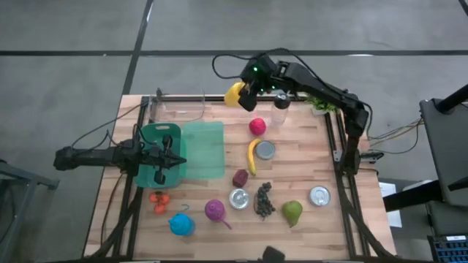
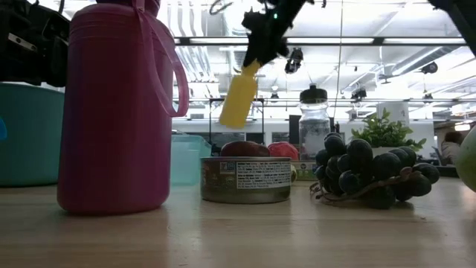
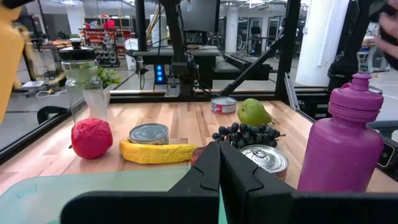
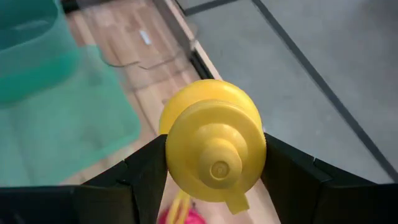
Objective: Pick & Place Food Item
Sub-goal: Put the yellow water bottle into the transparent bin
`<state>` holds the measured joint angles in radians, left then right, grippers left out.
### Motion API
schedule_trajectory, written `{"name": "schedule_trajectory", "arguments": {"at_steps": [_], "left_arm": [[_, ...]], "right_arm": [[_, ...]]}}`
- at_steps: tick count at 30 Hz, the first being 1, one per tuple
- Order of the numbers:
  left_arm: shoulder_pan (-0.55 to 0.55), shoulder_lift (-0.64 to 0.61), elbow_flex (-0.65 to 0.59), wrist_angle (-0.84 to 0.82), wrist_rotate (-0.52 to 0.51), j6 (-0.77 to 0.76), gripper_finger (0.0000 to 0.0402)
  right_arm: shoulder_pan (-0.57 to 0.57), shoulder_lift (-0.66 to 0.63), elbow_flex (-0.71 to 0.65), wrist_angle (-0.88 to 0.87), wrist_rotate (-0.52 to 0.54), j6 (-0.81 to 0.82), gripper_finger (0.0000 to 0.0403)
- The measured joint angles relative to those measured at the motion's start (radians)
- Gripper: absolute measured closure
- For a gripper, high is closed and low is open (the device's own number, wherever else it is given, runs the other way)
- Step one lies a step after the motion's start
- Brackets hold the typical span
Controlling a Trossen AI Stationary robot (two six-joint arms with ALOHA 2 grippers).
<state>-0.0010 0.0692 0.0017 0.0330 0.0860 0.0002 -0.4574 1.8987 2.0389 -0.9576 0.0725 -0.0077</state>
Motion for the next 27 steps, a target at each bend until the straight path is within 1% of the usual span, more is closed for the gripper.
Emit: {"name": "schedule_trajectory", "arguments": {"at_steps": [3,6,10,14,19,25,27], "left_arm": [[0.000,0.000,0.000,0.000,0.000,0.000,0.0401],[0.000,0.000,0.000,0.000,0.000,0.000,0.0401],[0.000,0.000,0.000,0.000,0.000,0.000,0.0401],[0.000,0.000,0.000,0.000,0.000,0.000,0.0401],[0.000,0.000,0.000,0.000,0.000,0.000,0.0401],[0.000,0.000,0.000,0.000,0.000,0.000,0.0401],[0.000,0.000,0.000,0.000,0.000,0.000,0.0401]], "right_arm": [[-0.041,0.034,0.036,-0.004,-0.067,-0.002,0.0177],[-0.069,0.077,0.083,-0.022,-0.107,-0.013,0.0177],[-0.071,0.144,0.183,-0.107,-0.108,-0.023,0.0177],[-0.066,0.212,0.318,-0.192,-0.101,-0.025,0.0177],[-0.068,0.225,0.291,-0.173,-0.095,-0.017,0.0177],[-0.066,0.237,0.291,-0.209,-0.090,-0.004,0.0177],[-0.061,0.240,0.288,-0.220,-0.074,0.005,0.0177]]}}
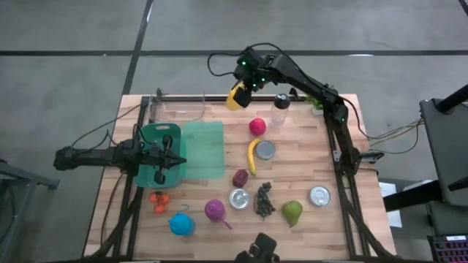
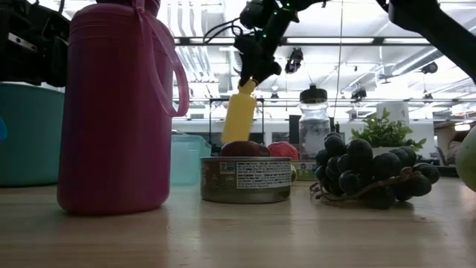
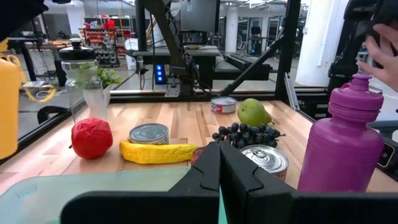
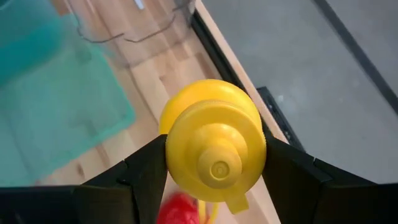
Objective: Pick & Place Food Item
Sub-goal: Put the yellow water bottle into the transparent bin
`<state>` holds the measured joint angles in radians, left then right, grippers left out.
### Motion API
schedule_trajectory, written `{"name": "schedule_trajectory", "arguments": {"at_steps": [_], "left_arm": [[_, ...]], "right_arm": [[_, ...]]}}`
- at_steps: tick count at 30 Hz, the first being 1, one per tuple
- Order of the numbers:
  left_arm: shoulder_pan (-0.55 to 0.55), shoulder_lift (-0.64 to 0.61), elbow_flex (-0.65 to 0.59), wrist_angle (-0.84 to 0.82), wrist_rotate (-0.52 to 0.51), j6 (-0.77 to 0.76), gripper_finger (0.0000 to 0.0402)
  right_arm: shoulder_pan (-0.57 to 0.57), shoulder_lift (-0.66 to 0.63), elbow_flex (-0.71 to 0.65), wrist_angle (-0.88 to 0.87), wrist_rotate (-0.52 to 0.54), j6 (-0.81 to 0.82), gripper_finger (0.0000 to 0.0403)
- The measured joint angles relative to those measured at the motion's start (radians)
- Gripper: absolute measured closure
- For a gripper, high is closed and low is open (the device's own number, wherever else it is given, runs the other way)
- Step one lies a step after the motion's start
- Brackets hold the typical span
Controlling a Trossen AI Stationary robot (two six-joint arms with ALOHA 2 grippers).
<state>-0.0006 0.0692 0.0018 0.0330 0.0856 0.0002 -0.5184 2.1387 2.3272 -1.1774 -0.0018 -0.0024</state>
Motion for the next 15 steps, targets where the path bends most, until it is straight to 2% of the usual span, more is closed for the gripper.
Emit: {"name": "schedule_trajectory", "arguments": {"at_steps": [7,15], "left_arm": [[0.000,0.000,0.000,0.000,0.000,0.000,0.0401],[0.000,0.000,0.000,0.000,0.000,0.000,0.0401]], "right_arm": [[0.006,0.003,-0.001,-0.099,0.029,0.019,0.0177],[0.008,0.016,-0.007,-0.110,0.031,0.025,0.0177]]}}
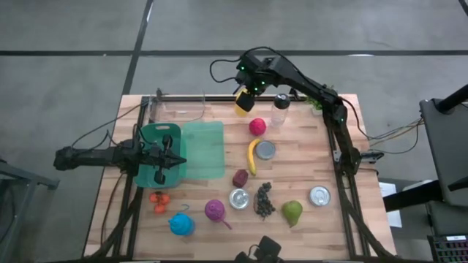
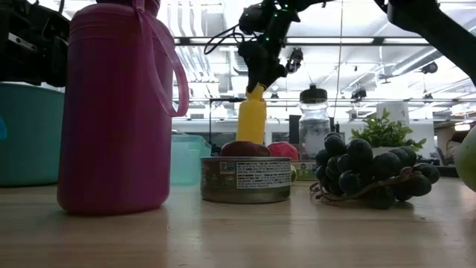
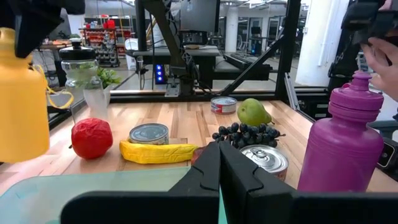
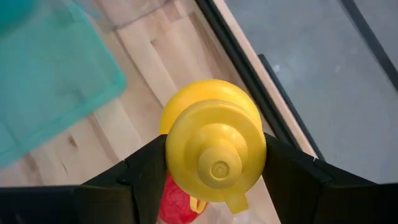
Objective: Pick & Place Food Item
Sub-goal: Put the yellow water bottle into the transparent bin
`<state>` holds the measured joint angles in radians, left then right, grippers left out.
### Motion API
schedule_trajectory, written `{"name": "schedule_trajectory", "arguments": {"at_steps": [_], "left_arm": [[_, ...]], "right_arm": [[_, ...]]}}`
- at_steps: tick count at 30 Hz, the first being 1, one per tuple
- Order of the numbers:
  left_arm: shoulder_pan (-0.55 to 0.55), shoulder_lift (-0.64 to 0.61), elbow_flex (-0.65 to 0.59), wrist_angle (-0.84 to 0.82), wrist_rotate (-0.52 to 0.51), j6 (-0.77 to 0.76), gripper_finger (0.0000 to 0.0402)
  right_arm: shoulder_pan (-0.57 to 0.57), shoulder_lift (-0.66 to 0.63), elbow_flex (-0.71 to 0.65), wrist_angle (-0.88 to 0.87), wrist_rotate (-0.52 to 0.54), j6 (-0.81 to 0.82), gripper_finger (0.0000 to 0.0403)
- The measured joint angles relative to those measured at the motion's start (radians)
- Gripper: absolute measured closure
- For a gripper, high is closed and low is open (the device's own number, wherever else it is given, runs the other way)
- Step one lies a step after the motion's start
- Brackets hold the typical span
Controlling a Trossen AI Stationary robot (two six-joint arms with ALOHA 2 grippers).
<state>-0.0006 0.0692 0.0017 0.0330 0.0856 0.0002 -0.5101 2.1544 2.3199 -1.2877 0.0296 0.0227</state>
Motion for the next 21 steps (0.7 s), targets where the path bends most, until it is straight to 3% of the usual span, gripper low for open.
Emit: {"name": "schedule_trajectory", "arguments": {"at_steps": [21], "left_arm": [[0.000,0.000,0.000,0.000,0.000,0.000,0.0401]], "right_arm": [[0.015,0.023,-0.102,0.013,-0.005,0.001,0.0177]]}}
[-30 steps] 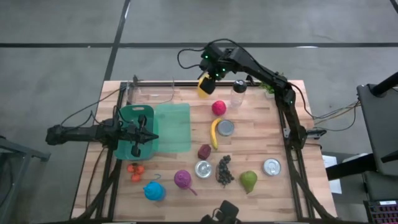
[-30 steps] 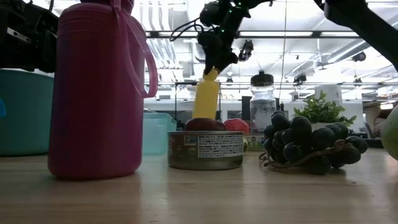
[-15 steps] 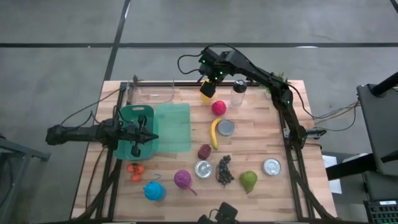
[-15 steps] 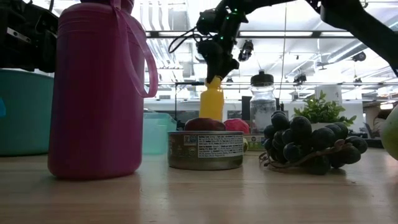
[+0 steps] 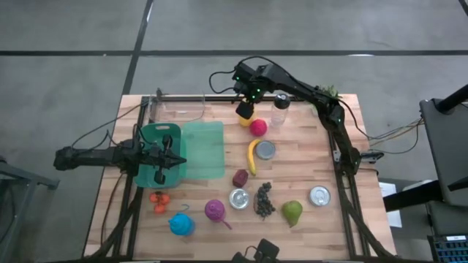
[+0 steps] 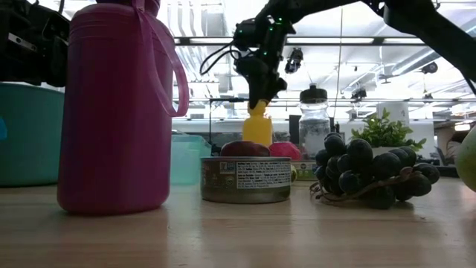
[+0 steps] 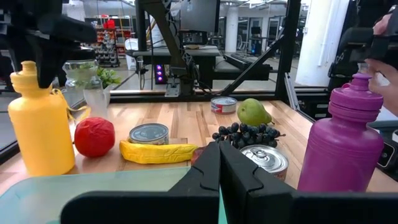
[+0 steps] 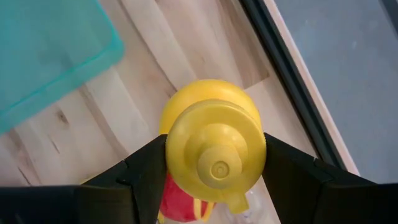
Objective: Pick & Place Food Item
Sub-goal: Put the yellow water bottle into the transparent bin
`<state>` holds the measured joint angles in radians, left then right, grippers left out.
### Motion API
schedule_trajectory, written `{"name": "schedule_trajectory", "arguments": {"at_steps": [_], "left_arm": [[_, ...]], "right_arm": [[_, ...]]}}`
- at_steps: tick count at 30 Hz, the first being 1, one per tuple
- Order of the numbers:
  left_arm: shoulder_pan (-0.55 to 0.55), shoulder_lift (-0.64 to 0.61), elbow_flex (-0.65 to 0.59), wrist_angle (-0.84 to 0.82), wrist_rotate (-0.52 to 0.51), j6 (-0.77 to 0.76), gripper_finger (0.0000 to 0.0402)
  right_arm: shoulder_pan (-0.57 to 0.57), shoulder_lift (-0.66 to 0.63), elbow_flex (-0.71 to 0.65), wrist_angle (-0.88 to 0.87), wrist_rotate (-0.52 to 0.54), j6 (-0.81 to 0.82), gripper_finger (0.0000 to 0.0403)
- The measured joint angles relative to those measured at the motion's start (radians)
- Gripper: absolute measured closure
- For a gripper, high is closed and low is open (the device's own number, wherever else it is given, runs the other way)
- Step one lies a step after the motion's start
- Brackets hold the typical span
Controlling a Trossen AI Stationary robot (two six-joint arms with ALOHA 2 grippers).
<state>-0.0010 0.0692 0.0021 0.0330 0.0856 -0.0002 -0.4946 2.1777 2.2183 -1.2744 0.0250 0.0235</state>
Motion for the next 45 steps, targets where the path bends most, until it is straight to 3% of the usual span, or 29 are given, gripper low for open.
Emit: {"name": "schedule_trajectory", "arguments": {"at_steps": [31,40,45], "left_arm": [[0.000,0.000,0.000,0.000,0.000,0.000,0.0401],[0.000,0.000,0.000,0.000,0.000,0.000,0.0401],[0.000,0.000,0.000,0.000,0.000,0.000,0.0401]], "right_arm": [[0.012,-0.002,-0.010,0.042,0.000,0.001,0.0174],[0.013,-0.002,-0.010,0.052,0.002,-0.005,0.0102],[0.013,-0.002,-0.010,0.053,0.002,-0.015,0.0082]]}}
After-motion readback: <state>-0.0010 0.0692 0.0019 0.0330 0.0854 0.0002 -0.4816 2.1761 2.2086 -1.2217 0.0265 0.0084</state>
